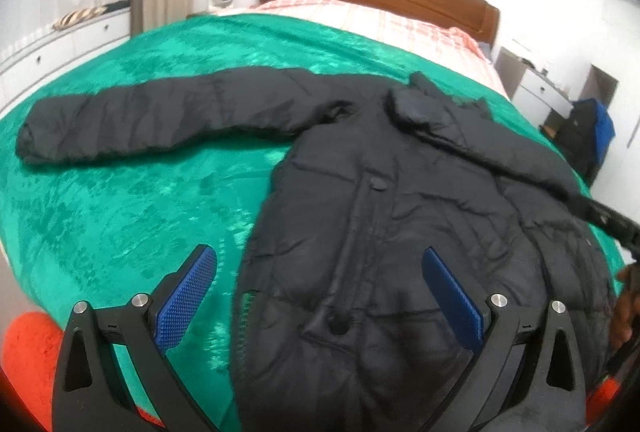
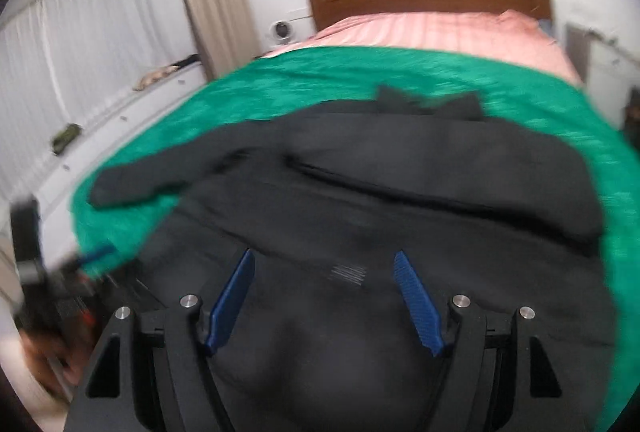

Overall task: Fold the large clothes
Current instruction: 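Lay the sleeve flat on the bedspread and open the right tool, then grasp the sleeve nearest the left tool with the left tool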

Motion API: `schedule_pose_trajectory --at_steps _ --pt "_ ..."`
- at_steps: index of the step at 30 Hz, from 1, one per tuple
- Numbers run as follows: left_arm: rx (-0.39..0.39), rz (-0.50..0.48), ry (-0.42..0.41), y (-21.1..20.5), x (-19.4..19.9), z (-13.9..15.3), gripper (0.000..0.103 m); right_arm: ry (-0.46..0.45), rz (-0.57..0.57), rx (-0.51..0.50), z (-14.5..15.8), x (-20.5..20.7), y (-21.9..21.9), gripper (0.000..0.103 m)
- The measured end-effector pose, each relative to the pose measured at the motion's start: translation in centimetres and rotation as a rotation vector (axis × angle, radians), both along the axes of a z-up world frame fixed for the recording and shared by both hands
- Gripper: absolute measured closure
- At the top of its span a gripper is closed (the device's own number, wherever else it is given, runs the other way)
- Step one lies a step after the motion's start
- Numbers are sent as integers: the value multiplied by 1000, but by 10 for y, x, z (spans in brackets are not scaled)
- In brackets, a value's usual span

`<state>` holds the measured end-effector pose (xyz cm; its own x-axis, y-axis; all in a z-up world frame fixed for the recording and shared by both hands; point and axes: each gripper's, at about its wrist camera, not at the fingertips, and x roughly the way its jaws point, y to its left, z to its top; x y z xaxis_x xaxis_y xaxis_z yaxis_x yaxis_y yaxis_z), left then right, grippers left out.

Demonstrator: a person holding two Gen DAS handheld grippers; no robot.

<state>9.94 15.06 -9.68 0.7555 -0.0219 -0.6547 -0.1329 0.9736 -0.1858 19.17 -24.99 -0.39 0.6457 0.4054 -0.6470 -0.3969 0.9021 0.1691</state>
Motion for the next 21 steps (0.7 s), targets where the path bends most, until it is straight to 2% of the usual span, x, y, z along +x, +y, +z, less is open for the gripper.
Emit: schedule_pose_trajectory --at_steps 2,4,6,7,8,10,13,15,17,18,19,21 --pt "20 -37 -1 -11 1 -1 0 -8 -77 -56 -9 -11 -39 21" --pt "29 -74 29 -21 5 -7 0 16 -137 -87 -25 -13 -66 20" --pt "66 -83 61 -30 10 -16 0 68 -206 -117 -55 -19 -89 20" --pt "113 -83 74 -36 11 -20 0 96 -228 -93 -67 -23 -98 20" --pt "146 -86 77 -41 11 -21 0 84 -246 -40 -72 -31 -105 20" --pt "187 -89 72 -46 11 -22 0 53 -271 -47 -69 -43 -106 20" --pt "206 -82 77 -47 11 -25 0 -16 -282 28 -53 -55 -98 17" --pt "221 -77 79 -48 13 -27 0 -51 -266 -7 -53 -56 -94 12" --pt "255 -78 83 -53 15 -31 0 -49 -267 -70 -68 -53 -91 9" --pt "270 -81 85 -55 15 -32 0 -15 -275 -97 -81 -49 -91 9" --pt "282 -85 86 -57 14 -32 0 5 -278 -101 -93 -49 -90 8" --pt "292 -91 86 -57 13 -33 0 -32 -285 -76 -98 -53 -93 7"
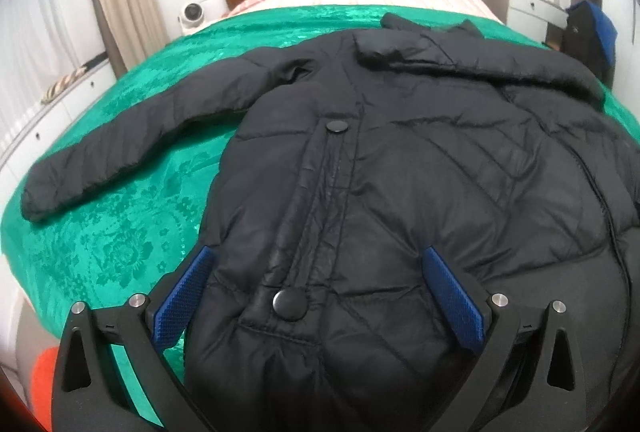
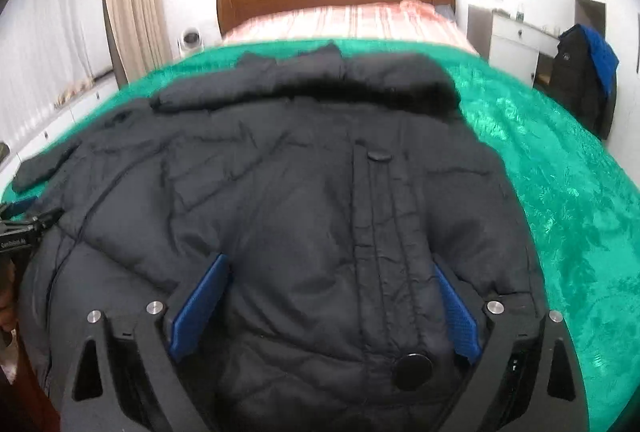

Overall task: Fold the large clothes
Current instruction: 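Grasp the sleeve nearest the left tool with the left tool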

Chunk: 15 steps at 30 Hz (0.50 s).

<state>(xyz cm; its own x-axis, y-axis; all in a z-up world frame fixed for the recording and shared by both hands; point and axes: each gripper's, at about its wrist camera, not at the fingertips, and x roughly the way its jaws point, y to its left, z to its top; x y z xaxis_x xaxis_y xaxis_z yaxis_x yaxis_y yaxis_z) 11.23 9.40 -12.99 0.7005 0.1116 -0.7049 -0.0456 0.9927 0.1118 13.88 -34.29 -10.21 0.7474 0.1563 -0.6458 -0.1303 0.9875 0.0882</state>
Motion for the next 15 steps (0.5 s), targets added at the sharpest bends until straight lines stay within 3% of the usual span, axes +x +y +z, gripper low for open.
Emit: schedule_pose_trajectory --at_steps 15 --pt "13 1 5 0 1 -3 0 -40 -1 -56 -1 -22 12 2"
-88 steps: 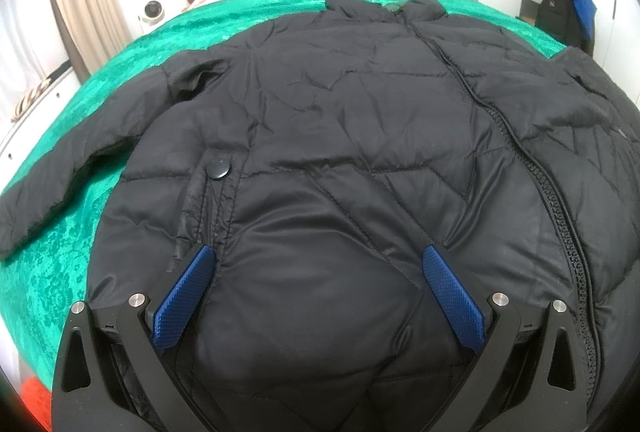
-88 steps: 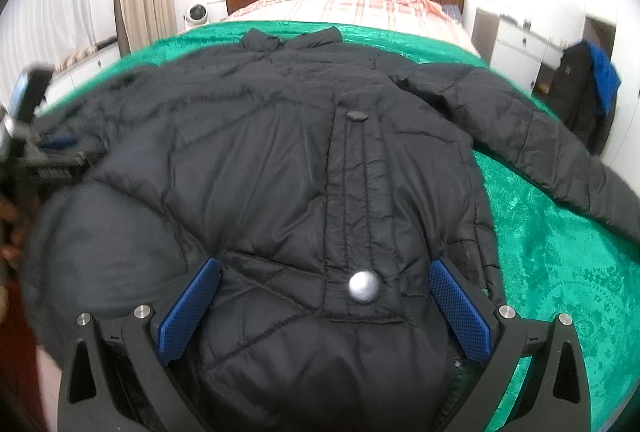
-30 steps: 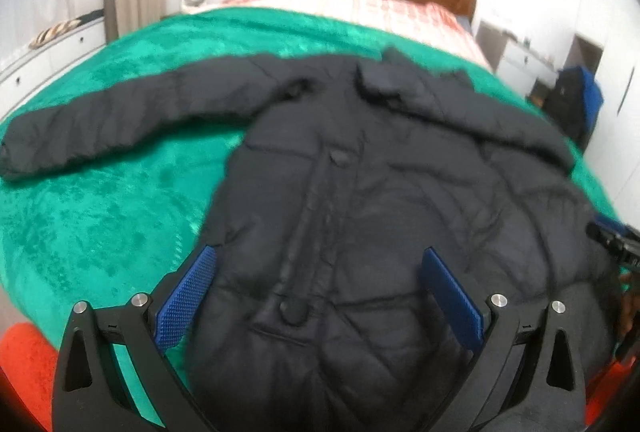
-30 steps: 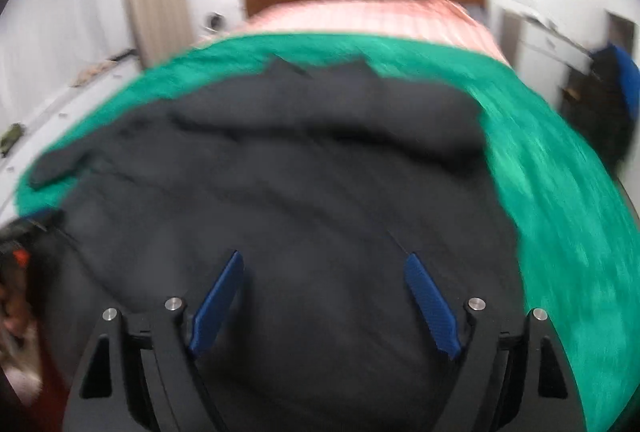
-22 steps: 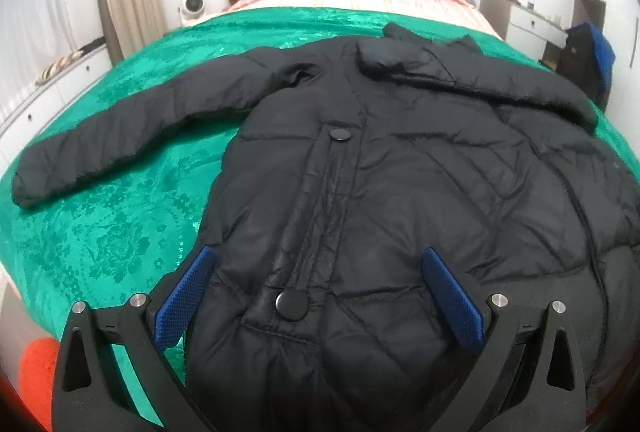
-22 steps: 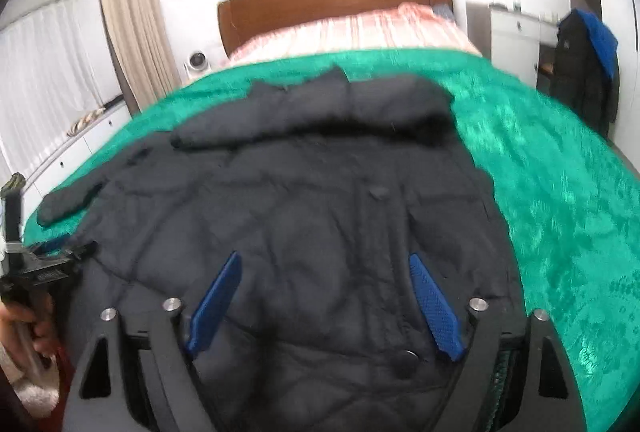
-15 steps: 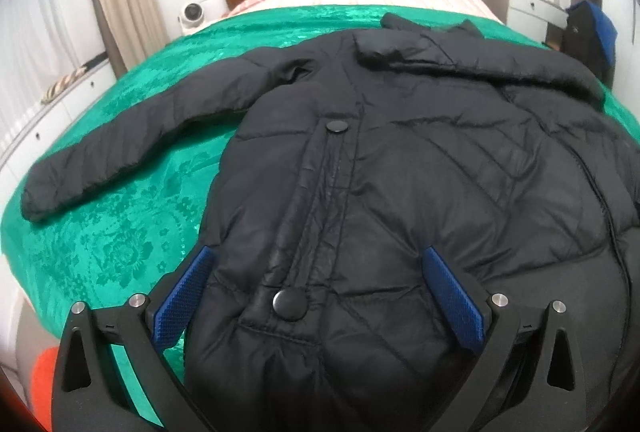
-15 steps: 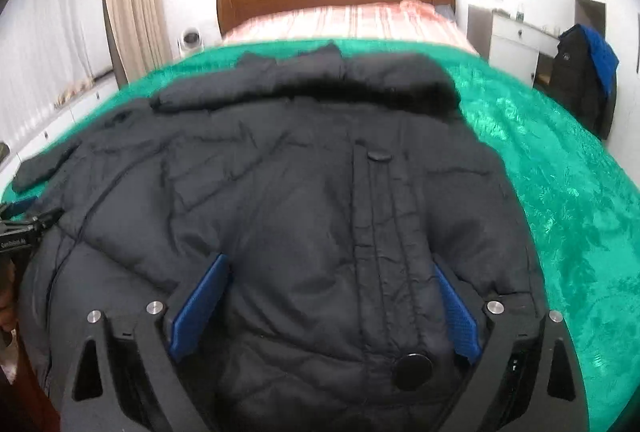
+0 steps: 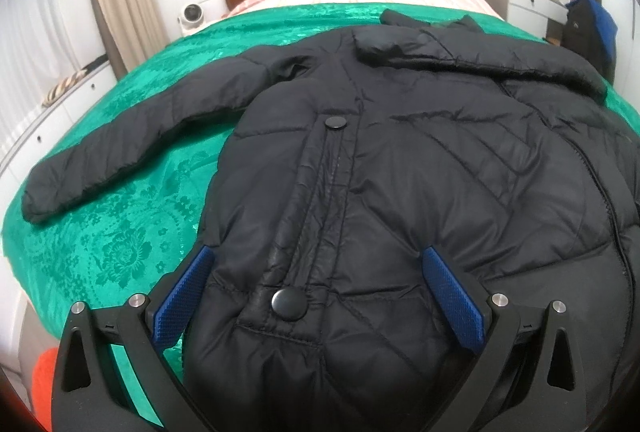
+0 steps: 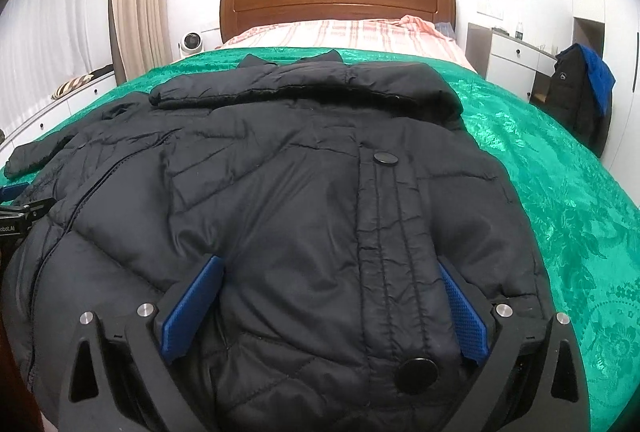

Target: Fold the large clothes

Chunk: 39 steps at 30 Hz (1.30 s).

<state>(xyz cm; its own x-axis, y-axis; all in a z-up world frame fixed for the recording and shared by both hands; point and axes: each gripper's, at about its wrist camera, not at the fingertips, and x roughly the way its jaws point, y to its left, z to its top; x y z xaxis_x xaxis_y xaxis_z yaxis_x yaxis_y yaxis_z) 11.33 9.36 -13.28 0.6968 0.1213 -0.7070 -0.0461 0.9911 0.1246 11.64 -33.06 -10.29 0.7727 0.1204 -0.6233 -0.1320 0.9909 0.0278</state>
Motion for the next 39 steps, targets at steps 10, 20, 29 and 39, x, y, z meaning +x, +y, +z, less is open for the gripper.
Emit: schedule_pose_trajectory --at_steps 10,20,29,39 --pt "-261 57 0 50 -2 52 0 -7 -2 -14 0 -3 1 2" --pt "-621 595 -30 278 35 12 0 -10 -2 -16 -1 -4 1 2" --pt "-702 787 -136 366 61 5 97 -12 -2 -18 0 -6 2 2" --pt "-203 167 -368 153 153 227 97 -8 0 -16 0 -5 1 1"
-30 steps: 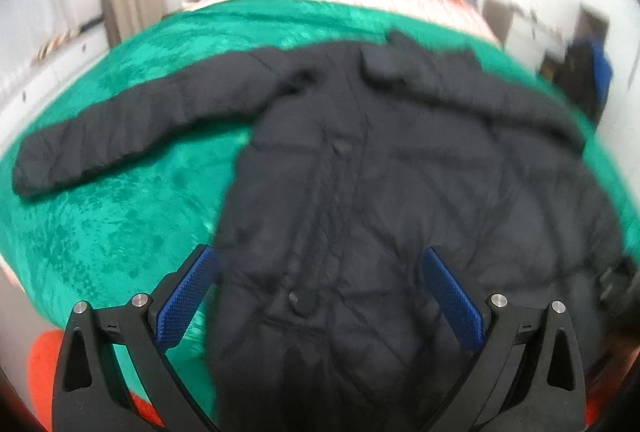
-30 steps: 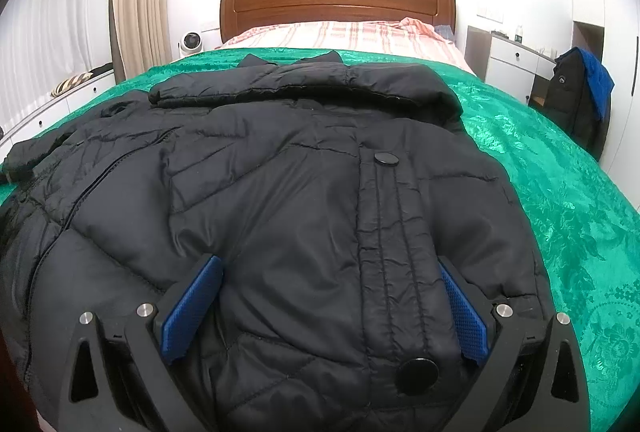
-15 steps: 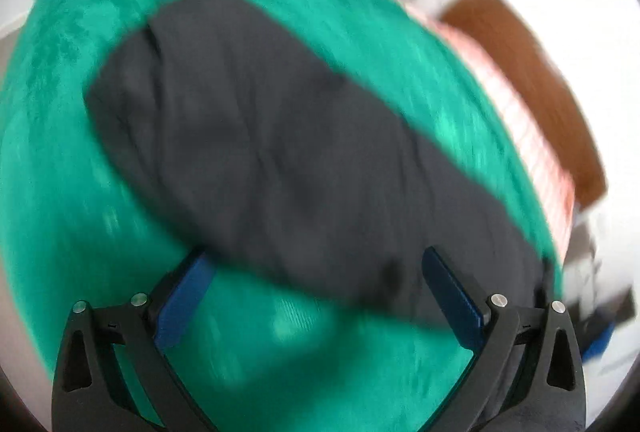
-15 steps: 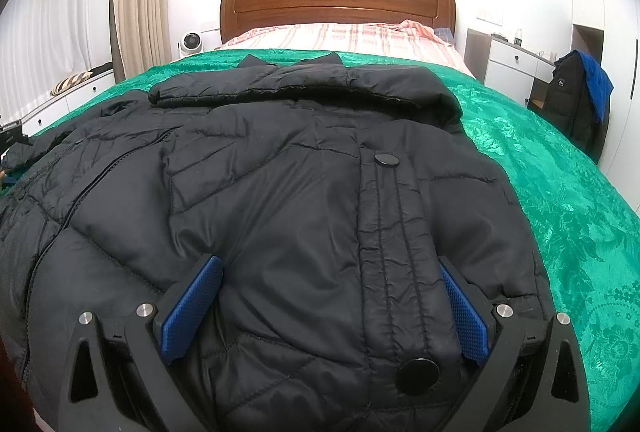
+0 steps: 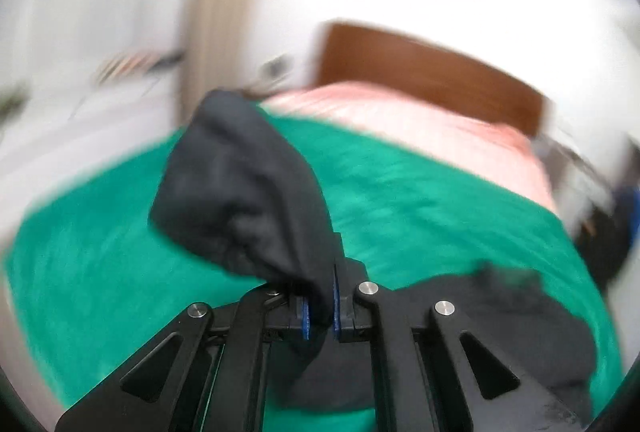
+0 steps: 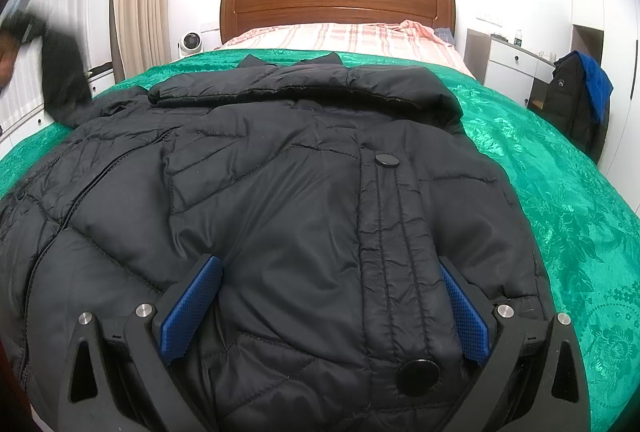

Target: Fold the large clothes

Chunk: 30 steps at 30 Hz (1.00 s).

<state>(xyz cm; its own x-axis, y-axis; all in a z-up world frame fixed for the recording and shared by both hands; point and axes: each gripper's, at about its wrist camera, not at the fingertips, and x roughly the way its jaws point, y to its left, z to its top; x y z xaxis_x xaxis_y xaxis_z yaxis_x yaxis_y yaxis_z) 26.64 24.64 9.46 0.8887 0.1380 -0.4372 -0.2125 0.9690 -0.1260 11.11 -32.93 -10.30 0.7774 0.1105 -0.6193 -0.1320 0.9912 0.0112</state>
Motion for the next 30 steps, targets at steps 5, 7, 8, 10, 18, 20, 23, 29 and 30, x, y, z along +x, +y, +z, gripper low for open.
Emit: schedule_pose_trajectory --at_steps 5,7,8,10,18,20,23,29,30 --pt "214 -330 -85 -193 31 28 96 6 1 1 2 -1 0 1" --pt "264 -433 -60 -253 39 12 91 7 1 2 2 0 -1 1" --pt "297 -503 -10 -291 47 -7 80 7 1 2 3 0 -1 1" --pt "357 -586 136 -349 59 -53 27 6 1 2 3 0 -1 1" --pt "465 -667 347 -383 -6 -152 8 15 6 7 3 2 -2 1" --pt "466 -642 349 -358 -31 -147 7 20 7 6 3 4 -2 1" --pt "426 -565 368 -317 -56 -136 3 30 5 3 2 7 -3 1" --pt "272 -436 396 -264 -77 -154 1 32 1 -4 3 9 -3 1" --pt "257 -416 400 -261 -75 -167 1 31 0 -6 3 9 -2 1"
